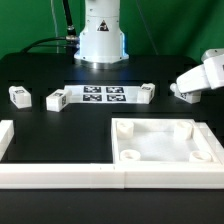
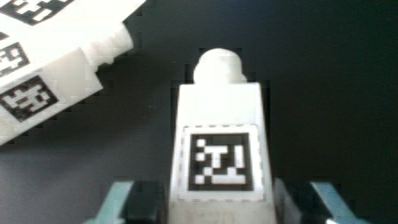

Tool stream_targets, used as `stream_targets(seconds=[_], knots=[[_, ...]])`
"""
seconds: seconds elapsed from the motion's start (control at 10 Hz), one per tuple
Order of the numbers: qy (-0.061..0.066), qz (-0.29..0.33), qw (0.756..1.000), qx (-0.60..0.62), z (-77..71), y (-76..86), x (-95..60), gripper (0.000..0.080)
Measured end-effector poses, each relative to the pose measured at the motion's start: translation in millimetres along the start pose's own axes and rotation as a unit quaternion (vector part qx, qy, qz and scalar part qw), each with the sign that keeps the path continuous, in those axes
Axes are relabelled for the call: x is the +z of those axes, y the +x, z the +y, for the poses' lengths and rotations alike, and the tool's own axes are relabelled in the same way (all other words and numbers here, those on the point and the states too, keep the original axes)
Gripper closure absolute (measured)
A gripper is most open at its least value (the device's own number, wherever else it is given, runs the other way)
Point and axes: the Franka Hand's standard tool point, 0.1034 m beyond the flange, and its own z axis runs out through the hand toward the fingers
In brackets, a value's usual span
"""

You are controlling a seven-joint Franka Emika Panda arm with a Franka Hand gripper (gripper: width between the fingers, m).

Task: Assemble square table

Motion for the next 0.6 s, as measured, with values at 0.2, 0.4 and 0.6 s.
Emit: stream_targets(seconds=[0.2,0.4,0.6], knots=[[0.004,-0.004,1.0,-0.007,4.3,-3.5,-4.9,0.0512],[0.034,0.024,0.999,0.004,44.0,-28.7,-52.2,0.0511],[0.059,0.042,0.997,0.013,92.4,-60.4,-81.2,0.0511]])
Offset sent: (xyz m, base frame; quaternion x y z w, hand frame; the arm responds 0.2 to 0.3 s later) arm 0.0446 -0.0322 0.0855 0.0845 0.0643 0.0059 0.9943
